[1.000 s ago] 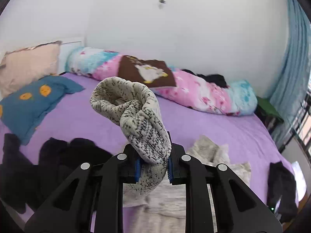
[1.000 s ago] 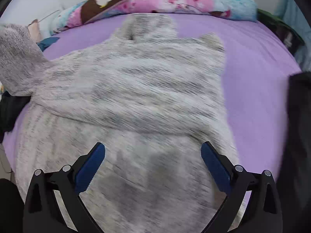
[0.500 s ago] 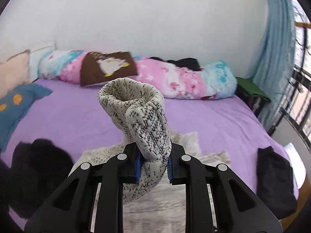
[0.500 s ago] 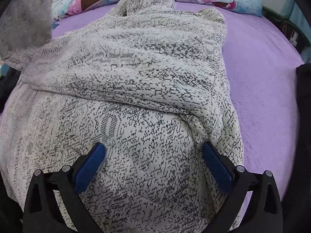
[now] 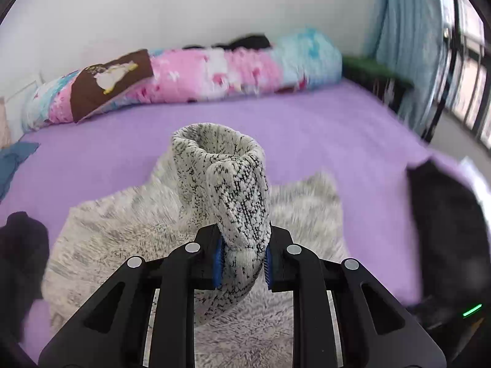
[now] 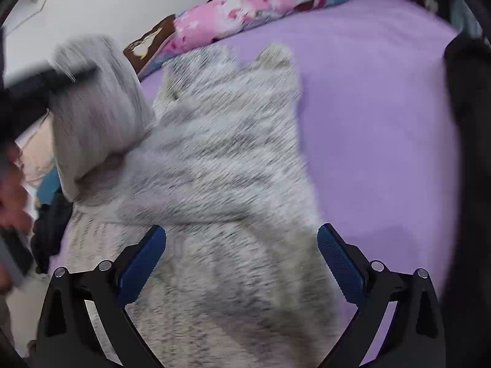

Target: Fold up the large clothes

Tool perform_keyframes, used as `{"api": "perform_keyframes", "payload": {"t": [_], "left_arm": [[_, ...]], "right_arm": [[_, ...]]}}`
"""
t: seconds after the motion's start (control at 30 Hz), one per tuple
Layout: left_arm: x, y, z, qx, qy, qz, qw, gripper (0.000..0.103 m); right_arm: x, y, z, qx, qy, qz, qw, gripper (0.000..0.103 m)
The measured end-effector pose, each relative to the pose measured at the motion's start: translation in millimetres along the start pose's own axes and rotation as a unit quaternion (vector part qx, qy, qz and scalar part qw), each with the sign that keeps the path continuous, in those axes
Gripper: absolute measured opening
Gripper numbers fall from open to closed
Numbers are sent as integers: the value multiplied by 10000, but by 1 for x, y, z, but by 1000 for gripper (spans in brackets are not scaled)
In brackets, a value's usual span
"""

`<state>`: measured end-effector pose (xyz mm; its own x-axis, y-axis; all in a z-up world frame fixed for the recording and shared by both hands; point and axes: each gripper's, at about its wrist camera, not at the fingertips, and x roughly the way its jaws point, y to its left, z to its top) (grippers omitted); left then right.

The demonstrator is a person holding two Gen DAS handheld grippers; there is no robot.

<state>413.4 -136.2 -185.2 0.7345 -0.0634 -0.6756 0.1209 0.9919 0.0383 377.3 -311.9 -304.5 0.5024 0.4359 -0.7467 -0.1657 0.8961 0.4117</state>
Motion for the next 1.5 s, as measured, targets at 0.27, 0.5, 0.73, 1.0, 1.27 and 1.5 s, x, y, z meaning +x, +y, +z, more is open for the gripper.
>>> {"api": "perform_keyframes", "payload": {"t": [0.27, 0.5, 0.73, 1.0, 1.27, 1.5], "left_arm": [[62, -44, -65, 1219, 132, 604, 9906, 25], [63, -51, -97, 1847, 210, -20, 9826, 85], [1, -5, -100, 1552, -120, -905, 9837, 97], [-21, 126, -99, 683, 23, -221, 9974, 97], [17, 268, -93, -1266, 564, 768, 9874, 97], [36, 292, -108, -1658, 746, 874, 9794, 97]], "right_arm": [[-35, -60, 31, 809, -386, -328, 9954, 97], [-18, -58, 67, 1295, -406, 1038, 9853, 97], [29, 10, 96, 519, -99, 1797, 9823, 97], [81, 47, 126, -4, 268, 1898, 9815, 91], [111, 60, 121, -328, 629, 1767, 9817, 57], [115, 53, 121, -130, 688, 1894, 9794, 16]]}}
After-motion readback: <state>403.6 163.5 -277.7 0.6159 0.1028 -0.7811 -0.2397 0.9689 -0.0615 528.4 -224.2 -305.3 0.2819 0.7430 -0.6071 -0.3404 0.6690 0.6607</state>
